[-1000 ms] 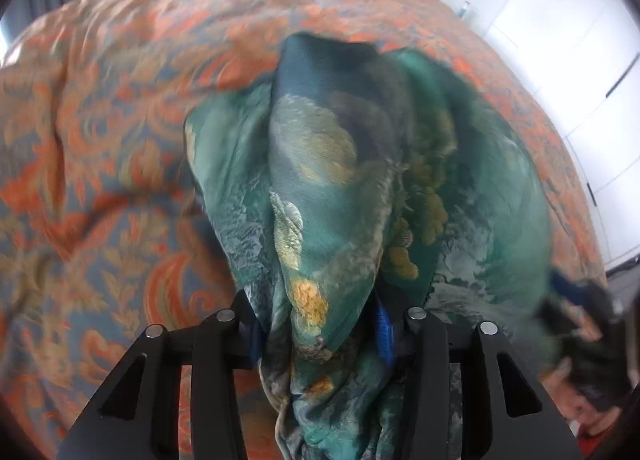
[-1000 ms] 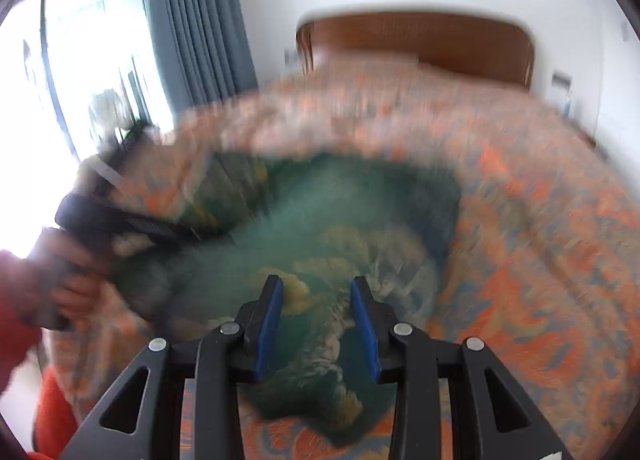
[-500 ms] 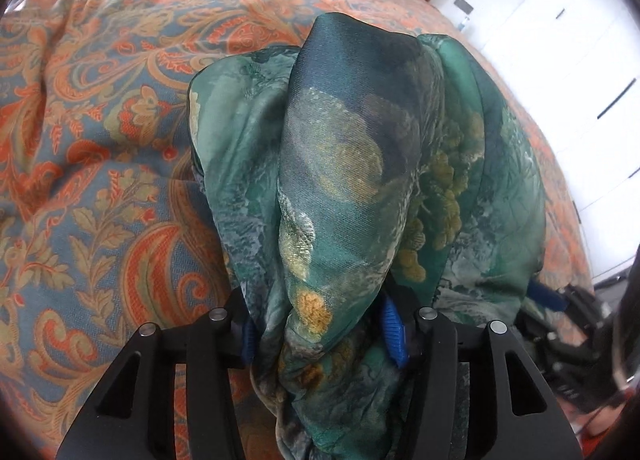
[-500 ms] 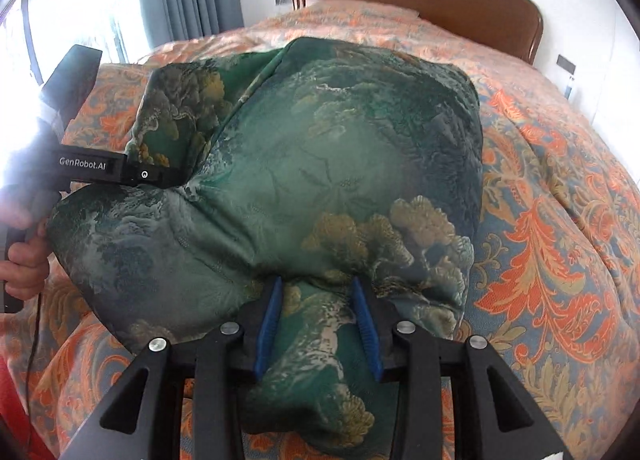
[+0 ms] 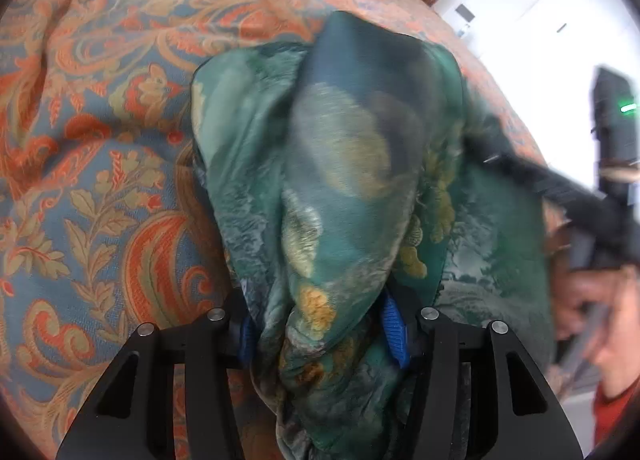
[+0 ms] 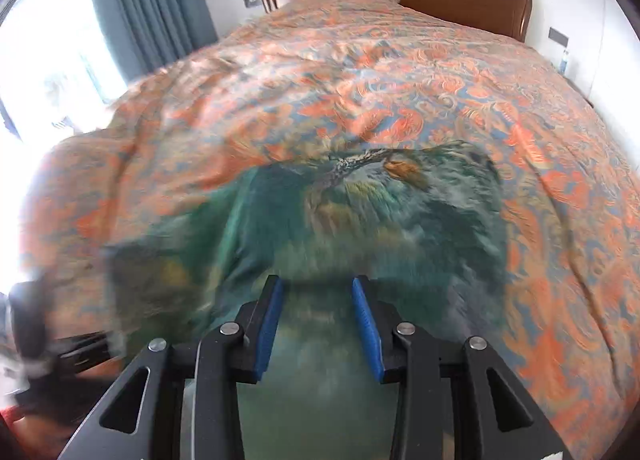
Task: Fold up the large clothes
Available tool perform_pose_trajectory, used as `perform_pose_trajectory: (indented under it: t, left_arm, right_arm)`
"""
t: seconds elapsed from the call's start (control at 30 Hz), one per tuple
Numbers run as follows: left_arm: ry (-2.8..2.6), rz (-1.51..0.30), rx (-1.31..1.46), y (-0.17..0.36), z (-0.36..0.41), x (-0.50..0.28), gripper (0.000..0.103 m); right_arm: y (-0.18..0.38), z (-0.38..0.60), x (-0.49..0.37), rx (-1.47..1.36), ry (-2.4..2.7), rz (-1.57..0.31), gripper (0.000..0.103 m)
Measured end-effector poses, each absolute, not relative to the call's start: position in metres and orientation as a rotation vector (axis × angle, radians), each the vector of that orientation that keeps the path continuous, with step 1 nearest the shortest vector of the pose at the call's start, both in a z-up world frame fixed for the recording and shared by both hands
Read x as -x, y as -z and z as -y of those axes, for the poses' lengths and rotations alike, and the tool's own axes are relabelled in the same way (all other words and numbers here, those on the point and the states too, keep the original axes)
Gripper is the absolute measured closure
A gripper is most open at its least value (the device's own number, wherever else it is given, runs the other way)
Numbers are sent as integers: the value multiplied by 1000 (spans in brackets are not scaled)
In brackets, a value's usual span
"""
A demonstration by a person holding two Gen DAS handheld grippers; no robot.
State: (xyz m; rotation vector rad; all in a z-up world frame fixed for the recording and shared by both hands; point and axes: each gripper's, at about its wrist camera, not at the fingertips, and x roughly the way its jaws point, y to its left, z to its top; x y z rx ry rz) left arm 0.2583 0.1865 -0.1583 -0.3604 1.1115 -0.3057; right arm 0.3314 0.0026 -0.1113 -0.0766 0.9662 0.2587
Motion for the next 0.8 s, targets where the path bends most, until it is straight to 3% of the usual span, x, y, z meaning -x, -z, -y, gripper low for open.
perform_pose_trajectory:
  t: [0.1,0.3,0.57,0.8]
  left_arm:
    - [307,-1120,373,163,-189,-261,49]
    - [308,-1116,360,158,-189,-258,48]
    - [301,-1116,377,156,-182,-259,48]
    - [250,-1104,287,153,-166,-257,48]
  right_arm:
    - [146,-9,-341,130,-217,-989,65]
    - [134,2,-334,102,-225,-970,66]
    - [83,0,-186,51,-425,-808,66]
    - [160,-1,-164,16,-406,-879,69]
